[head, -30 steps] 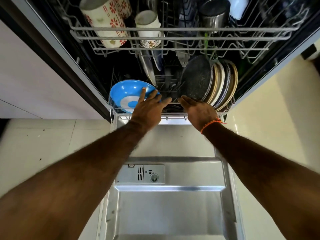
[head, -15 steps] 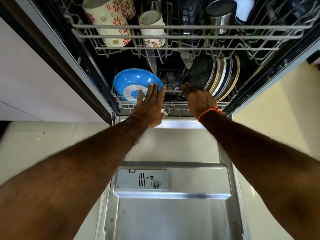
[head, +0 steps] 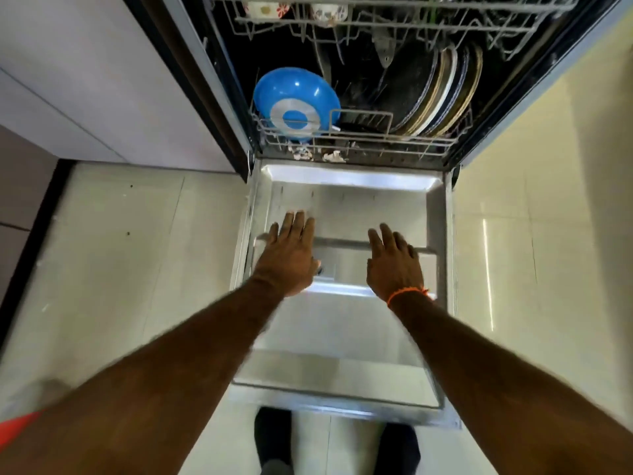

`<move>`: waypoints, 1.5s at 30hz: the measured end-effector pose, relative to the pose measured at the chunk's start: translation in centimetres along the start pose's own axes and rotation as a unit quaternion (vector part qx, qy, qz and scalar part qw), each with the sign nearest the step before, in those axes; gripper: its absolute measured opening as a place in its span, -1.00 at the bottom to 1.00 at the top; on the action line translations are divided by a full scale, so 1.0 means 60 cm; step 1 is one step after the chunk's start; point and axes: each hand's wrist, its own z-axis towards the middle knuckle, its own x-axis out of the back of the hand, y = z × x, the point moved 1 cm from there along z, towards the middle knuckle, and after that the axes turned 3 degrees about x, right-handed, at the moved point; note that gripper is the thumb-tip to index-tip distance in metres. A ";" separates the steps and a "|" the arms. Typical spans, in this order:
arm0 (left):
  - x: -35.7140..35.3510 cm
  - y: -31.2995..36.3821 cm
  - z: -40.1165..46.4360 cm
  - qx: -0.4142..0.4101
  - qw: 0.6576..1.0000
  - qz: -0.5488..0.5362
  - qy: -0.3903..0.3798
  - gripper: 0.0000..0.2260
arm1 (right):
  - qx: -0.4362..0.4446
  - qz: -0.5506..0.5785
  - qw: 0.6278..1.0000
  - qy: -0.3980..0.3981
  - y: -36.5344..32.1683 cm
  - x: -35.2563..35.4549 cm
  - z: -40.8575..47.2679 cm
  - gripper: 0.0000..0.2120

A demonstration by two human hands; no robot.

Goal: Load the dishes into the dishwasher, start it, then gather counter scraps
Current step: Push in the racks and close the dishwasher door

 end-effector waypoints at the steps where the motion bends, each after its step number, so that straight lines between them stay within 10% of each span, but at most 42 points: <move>1: -0.016 0.000 -0.031 0.006 1.000 -0.007 -0.003 -0.24 | -0.011 0.014 1.000 -0.008 -0.002 -0.015 -0.036 -0.37; 11: -0.190 0.051 -0.272 0.036 0.994 -0.044 -0.098 -0.21 | -0.146 0.151 0.972 -0.107 -0.018 -0.171 -0.357 -0.40; 21: -0.398 0.039 -0.390 0.001 0.991 -0.009 -0.135 -0.21 | -0.342 0.254 0.904 0.035 -0.046 -0.343 -0.485 -0.12; 23: -0.428 0.037 -0.392 -0.004 0.992 -0.001 -0.126 -0.19 | -0.422 0.353 0.829 0.098 -0.048 -0.368 -0.475 0.10; 26: -0.448 0.038 -0.388 -0.011 0.994 0.019 -0.105 -0.17 | -0.525 0.584 0.606 0.129 -0.044 -0.395 -0.450 0.30; 29: -0.475 0.041 -0.381 -0.012 0.996 0.041 -0.080 -0.14 | -0.459 0.774 0.431 0.067 -0.044 -0.431 -0.453 -0.24; 35: -0.472 0.041 -0.397 0.001 0.996 0.050 -0.077 -0.04 | -0.429 0.811 0.396 0.042 -0.049 -0.422 -0.454 -0.64; 45: -0.222 0.087 -0.481 0.023 0.992 0.114 0.053 0.03 | -0.486 0.755 0.432 0.079 -0.098 -0.119 -0.516 -0.11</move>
